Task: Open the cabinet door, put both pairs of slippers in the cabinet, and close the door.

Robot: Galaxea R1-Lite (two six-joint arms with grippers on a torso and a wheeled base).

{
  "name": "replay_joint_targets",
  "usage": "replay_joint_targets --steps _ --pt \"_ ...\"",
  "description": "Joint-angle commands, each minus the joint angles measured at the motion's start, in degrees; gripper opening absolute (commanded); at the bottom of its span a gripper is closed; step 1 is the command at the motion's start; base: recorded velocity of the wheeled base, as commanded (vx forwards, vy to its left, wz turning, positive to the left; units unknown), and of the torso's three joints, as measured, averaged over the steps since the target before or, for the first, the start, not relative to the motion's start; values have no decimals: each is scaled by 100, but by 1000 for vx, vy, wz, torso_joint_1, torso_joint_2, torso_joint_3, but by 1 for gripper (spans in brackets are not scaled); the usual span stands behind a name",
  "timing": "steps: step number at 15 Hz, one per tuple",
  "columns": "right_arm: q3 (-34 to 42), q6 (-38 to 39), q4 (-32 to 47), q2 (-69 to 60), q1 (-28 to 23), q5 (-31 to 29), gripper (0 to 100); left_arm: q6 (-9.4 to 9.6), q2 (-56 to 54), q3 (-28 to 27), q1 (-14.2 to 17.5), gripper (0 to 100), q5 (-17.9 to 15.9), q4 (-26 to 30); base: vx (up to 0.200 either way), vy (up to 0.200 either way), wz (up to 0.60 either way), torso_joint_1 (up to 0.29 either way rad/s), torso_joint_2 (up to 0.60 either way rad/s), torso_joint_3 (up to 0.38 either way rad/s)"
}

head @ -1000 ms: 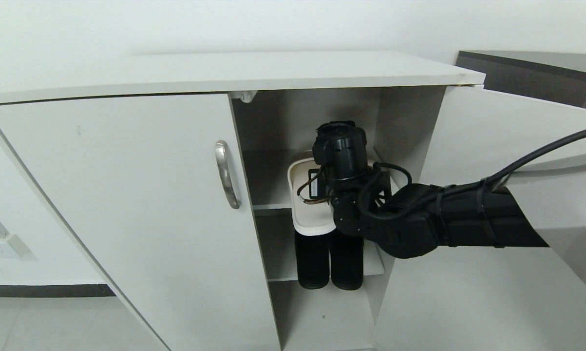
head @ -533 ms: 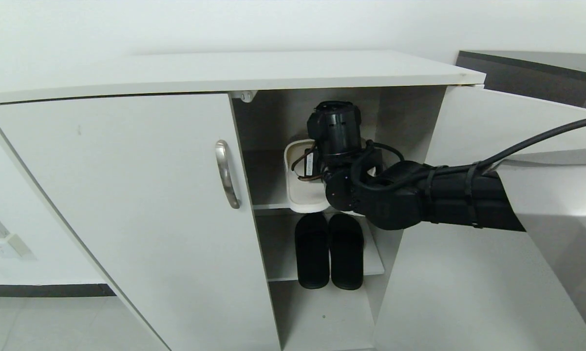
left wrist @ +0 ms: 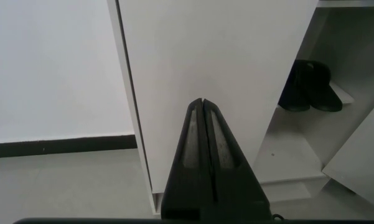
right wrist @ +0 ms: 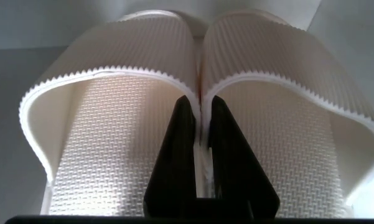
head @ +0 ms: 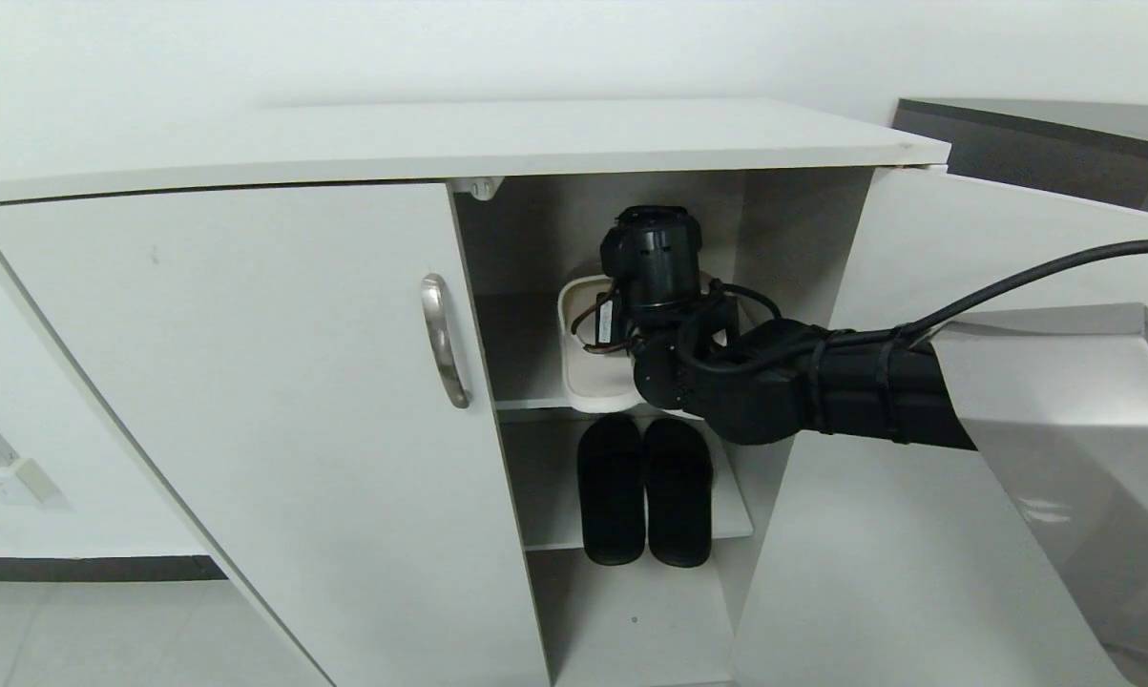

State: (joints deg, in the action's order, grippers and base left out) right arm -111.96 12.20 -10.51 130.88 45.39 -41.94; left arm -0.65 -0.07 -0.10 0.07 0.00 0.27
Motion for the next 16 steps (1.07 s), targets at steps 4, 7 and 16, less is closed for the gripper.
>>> replay_joint_targets --steps 4,7,16 --pt "16 116 207 17 -3 36 0 -6 7 1 1 0 9 0 0 0 0 0 0 0" --pt "7 221 356 17 -3 89 0 -6 7 1 1 0 9 0 0 0 0 0 0 0" --pt "139 221 348 -18 32 159 100 -6 7 1 1 0 9 0 0 0 0 0 0 0"
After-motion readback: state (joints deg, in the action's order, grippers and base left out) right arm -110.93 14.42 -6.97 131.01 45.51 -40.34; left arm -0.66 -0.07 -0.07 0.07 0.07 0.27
